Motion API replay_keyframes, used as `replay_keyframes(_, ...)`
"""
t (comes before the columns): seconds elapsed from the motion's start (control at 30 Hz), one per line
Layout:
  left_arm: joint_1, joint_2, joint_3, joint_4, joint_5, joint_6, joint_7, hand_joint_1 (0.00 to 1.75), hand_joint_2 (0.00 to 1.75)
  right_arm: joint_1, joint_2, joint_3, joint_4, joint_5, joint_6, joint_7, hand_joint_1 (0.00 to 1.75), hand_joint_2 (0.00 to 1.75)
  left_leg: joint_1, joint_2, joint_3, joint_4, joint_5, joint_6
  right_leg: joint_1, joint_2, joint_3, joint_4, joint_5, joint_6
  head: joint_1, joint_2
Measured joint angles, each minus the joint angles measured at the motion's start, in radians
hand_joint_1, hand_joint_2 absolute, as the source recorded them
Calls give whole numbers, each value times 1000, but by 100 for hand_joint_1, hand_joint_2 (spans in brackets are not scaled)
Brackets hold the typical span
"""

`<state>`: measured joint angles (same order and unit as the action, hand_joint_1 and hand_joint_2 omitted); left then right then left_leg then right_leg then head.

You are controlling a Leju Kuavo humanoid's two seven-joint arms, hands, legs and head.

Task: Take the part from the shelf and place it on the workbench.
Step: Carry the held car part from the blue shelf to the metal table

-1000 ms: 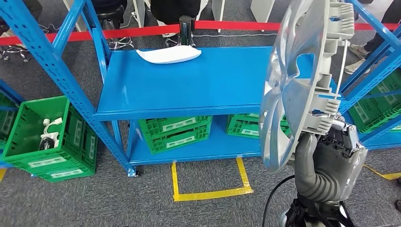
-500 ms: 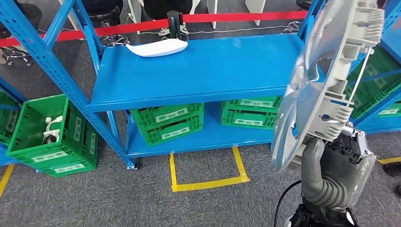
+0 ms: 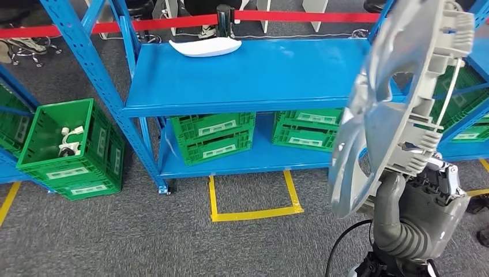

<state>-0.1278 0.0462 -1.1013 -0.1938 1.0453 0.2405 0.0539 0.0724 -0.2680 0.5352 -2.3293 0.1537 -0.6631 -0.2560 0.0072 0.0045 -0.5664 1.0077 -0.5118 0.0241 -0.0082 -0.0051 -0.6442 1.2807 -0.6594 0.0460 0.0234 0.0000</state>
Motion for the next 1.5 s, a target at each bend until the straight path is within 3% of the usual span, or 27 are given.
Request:
replay_keyframes(0.03, 0, 1, 0, 0, 1, -1, -1, 0, 175, -6, 2, 3, 4, 0, 0, 0, 175, 175, -1, 1, -10, 0, 8, -2, 0, 0, 24, -19, 24, -2, 3, 0)
replay_keyframes(0.07, 0, 2, 0, 0, 1, -1, -2, 0, 175, -12, 3, 6, 9, 0, 0, 0, 175, 175, -1, 2, -18, 0, 16, -3, 0, 1, 65, -75, 56, -7, 6, 0)
replay_keyframes(0.13, 0, 3, 0, 0, 2, -2, -3, 0, 175, -21, 7, 12, 15, 0, 0, 0, 175, 175, -3, 3, -29, 1, 30, -10, 3, 4, 164, -229, 96, -21, 12, 0)
replay_keyframes(0.17, 0, 3, 0, -1, 2, -2, -3, 0, 175, -24, 8, 14, 17, 0, 0, 0, 175, 175, -4, 5, -34, 1, 37, -15, 5, 6, 199, -290, 101, -27, 13, 0)
replay_keyframes(0.23, 0, 4, 0, 0, 2, -2, -3, 0, 175, -28, 10, 17, 19, 1, 0, 0, 175, 175, -4, 9, -41, 0, 51, -28, 10, 8, 220, -339, 97, -37, 15, 0)
replay_keyframes(0.3, 0, 4, 0, 0, 2, -2, -3, 0, 175, -32, 13, 18, 23, 1, 1, 0, 175, 175, -2, 9, -51, 8, 46, -40, 8, 4, 209, -347, 110, -49, 14, 0)
replay_keyframes(0.33, 0, 5, 0, 0, 2, -2, -3, 0, 175, -33, 15, 19, 25, 1, 1, 0, 175, 175, -2, 6, -60, 28, 22, -44, 6, 2, 202, -351, 119, -56, 11, 0)
replay_keyframes(0.43, 0, 5, 0, 0, 3, -3, -8, 0, 175, -35, 21, 21, 32, -1, 1, 0, 175, 175, 1, -5, -111, 184, -101, -53, 8, -4, 172, -349, 140, -69, -8, 0)
replay_keyframes(0.47, 1, 5, 0, 0, 3, -4, -11, 0, 175, -34, 22, 21, 35, -2, 1, 0, 175, 175, 1, -6, -124, 237, -121, -55, 9, -5, 161, -345, 145, -69, -13, 0)
replay_keyframes(0.53, 1, 6, 0, 0, 3, -7, -17, 0, 175, -34, 26, 24, 42, -3, 1, 0, 175, 175, 1, -6, -107, 258, -95, -57, 10, -7, 140, -335, 153, -68, -19, 0)
replay_keyframes(0.6, 1, 7, 0, 0, 4, -10, -25, 0, 175, -34, 27, 27, 48, -4, 2, 0, 175, 175, 1, -5, -27, 149, -43, -52, 10, -8, 124, -318, 155, -65, -23, 0)
replay_keyframes(0.67, 0, 10, 0, 0, 6, -12, -30, 0, 175, -33, 29, 31, 54, -5, 1, 0, 175, 175, -2, -3, 46, 34, -33, -43, 12, -8, 112, -302, 155, -59, -27, 0)
replay_keyframes(0.7, 0, 11, 0, 0, 6, -12, -31, 0, 175, -32, 30, 32, 57, -5, 1, 0, 175, 175, -3, -2, 60, 7, -38, -40, 13, -8, 107, -297, 156, -54, -28, 0)
replay_keyframes(0.77, 0, 12, 0, 0, 7, -12, -31, 0, 175, -30, 31, 34, 61, -7, 1, 0, 175, 175, -3, -2, 61, -6, -40, -31, 14, -8, 100, -292, 160, -44, -29, 0)
replay_keyframes(0.83, 0, 12, 0, 0, 8, -12, -31, 0, 175, -29, 32, 35, 61, -5, 2, 1, 175, 175, 2, -3, 57, -14, -35, -17, 14, -4, 87, -268, 140, -32, -25, 0)
replay_keyframes(0.93, 1, 10, 0, 0, 9, -12, -27, 0, 175, -27, 31, 39, 63, 17, 6, 11, 175, 175, 5, -4, 45, -17, -23, -3, 5, 0, 21, -102, 39, -13, -7, 0)
replay_keyframes(0.97, 2, 9, 0, 0, 10, -12, -25, 0, 175, -27, 31, 41, 65, 26, 7, 17, 175, 175, 5, -6, 41, -17, -20, -3, 2, 0, 0, -44, 15, -9, -4, 0)
replay_keyframes(1.0, 3, 9, 0, 0, 10, -12, -23, 0, 175, -27, 31, 43, 67, 34, 8, 21, 175, 175, 5, -9, 38, -16, -18, -4, 0, 0, -8, -12, 8, -7, -2, 0)
replay_keyframes(1.03, 3, 9, 0, 0, 11, -12, -21, 0, 175, -27, 31, 45, 70, 40, 9, 24, 175, 175, 4, -14, 36, -16, -16, -5, -2, 1, 2, -20, 22, -7, 0, 0)
replay_keyframes(1.07, 3, 9, 0, 0, 11, -12, -19, 0, 175, -27, 31, 47, 71, 44, 10, 26, 175, 175, 5, -20, 36, -16, -14, -7, -3, 5, 28, -66, 53, -9, 2, 0)
replay_keyframes(1.13, 1, 7, 0, -1, 11, -11, -18, 0, 175, -28, 31, 51, 73, 47, 10, 27, 175, 175, 4, -36, 33, -14, -11, -13, -6, 41, 97, -204, 122, -16, 5, 0)
replay_keyframes(1.17, -1, 6, 0, -1, 11, -10, -18, 0, 175, -28, 31, 53, 74, 49, 10, 27, 175, 175, 4, -45, 28, -13, -7, -18, -7, 59, 119, -254, 142, -21, 6, 0)
replay_keyframes(1.23, -3, 4, 0, -1, 12, -10, -17, 0, 175, -28, 31, 55, 75, 50, 10, 28, 175, 175, 6, -63, 13, -11, 1, -32, -6, 73, 130, -286, 145, -30, 10, 0)
replay_keyframes(1.3, -1, 4, 0, 0, 12, -9, -15, 0, 175, -30, 31, 58, 76, 50, 10, 28, 175, 175, 7, -73, 1, -8, 5, -45, -7, 47, 131, -302, 144, -39, 12, 0)
replay_keyframes(1.37, 0, 4, 0, 0, 12, -9, -15, 0, 175, -33, 32, 60, 76, 50, 11, 29, 175, 175, 3, -42, -27, 37, -28, -54, -8, 21, 134, -320, 145, -49, 3, 0)
replay_keyframes(1.43, -1, 5, 0, 0, 12, -8, -15, 0, 175, -33, 32, 61, 77, 50, 11, 29, 175, 175, 3, -7, -84, 153, -92, -59, -4, -3, 132, -322, 147, -56, -12, 0)
replay_keyframes(1.5, 1, 5, 0, 0, 12, -8, -17, 0, 175, -33, 31, 61, 78, 50, 11, 30, 175, 175, 3, -3, -130, 256, -125, -60, 2, -27, 130, -318, 145, -60, -23, 0)
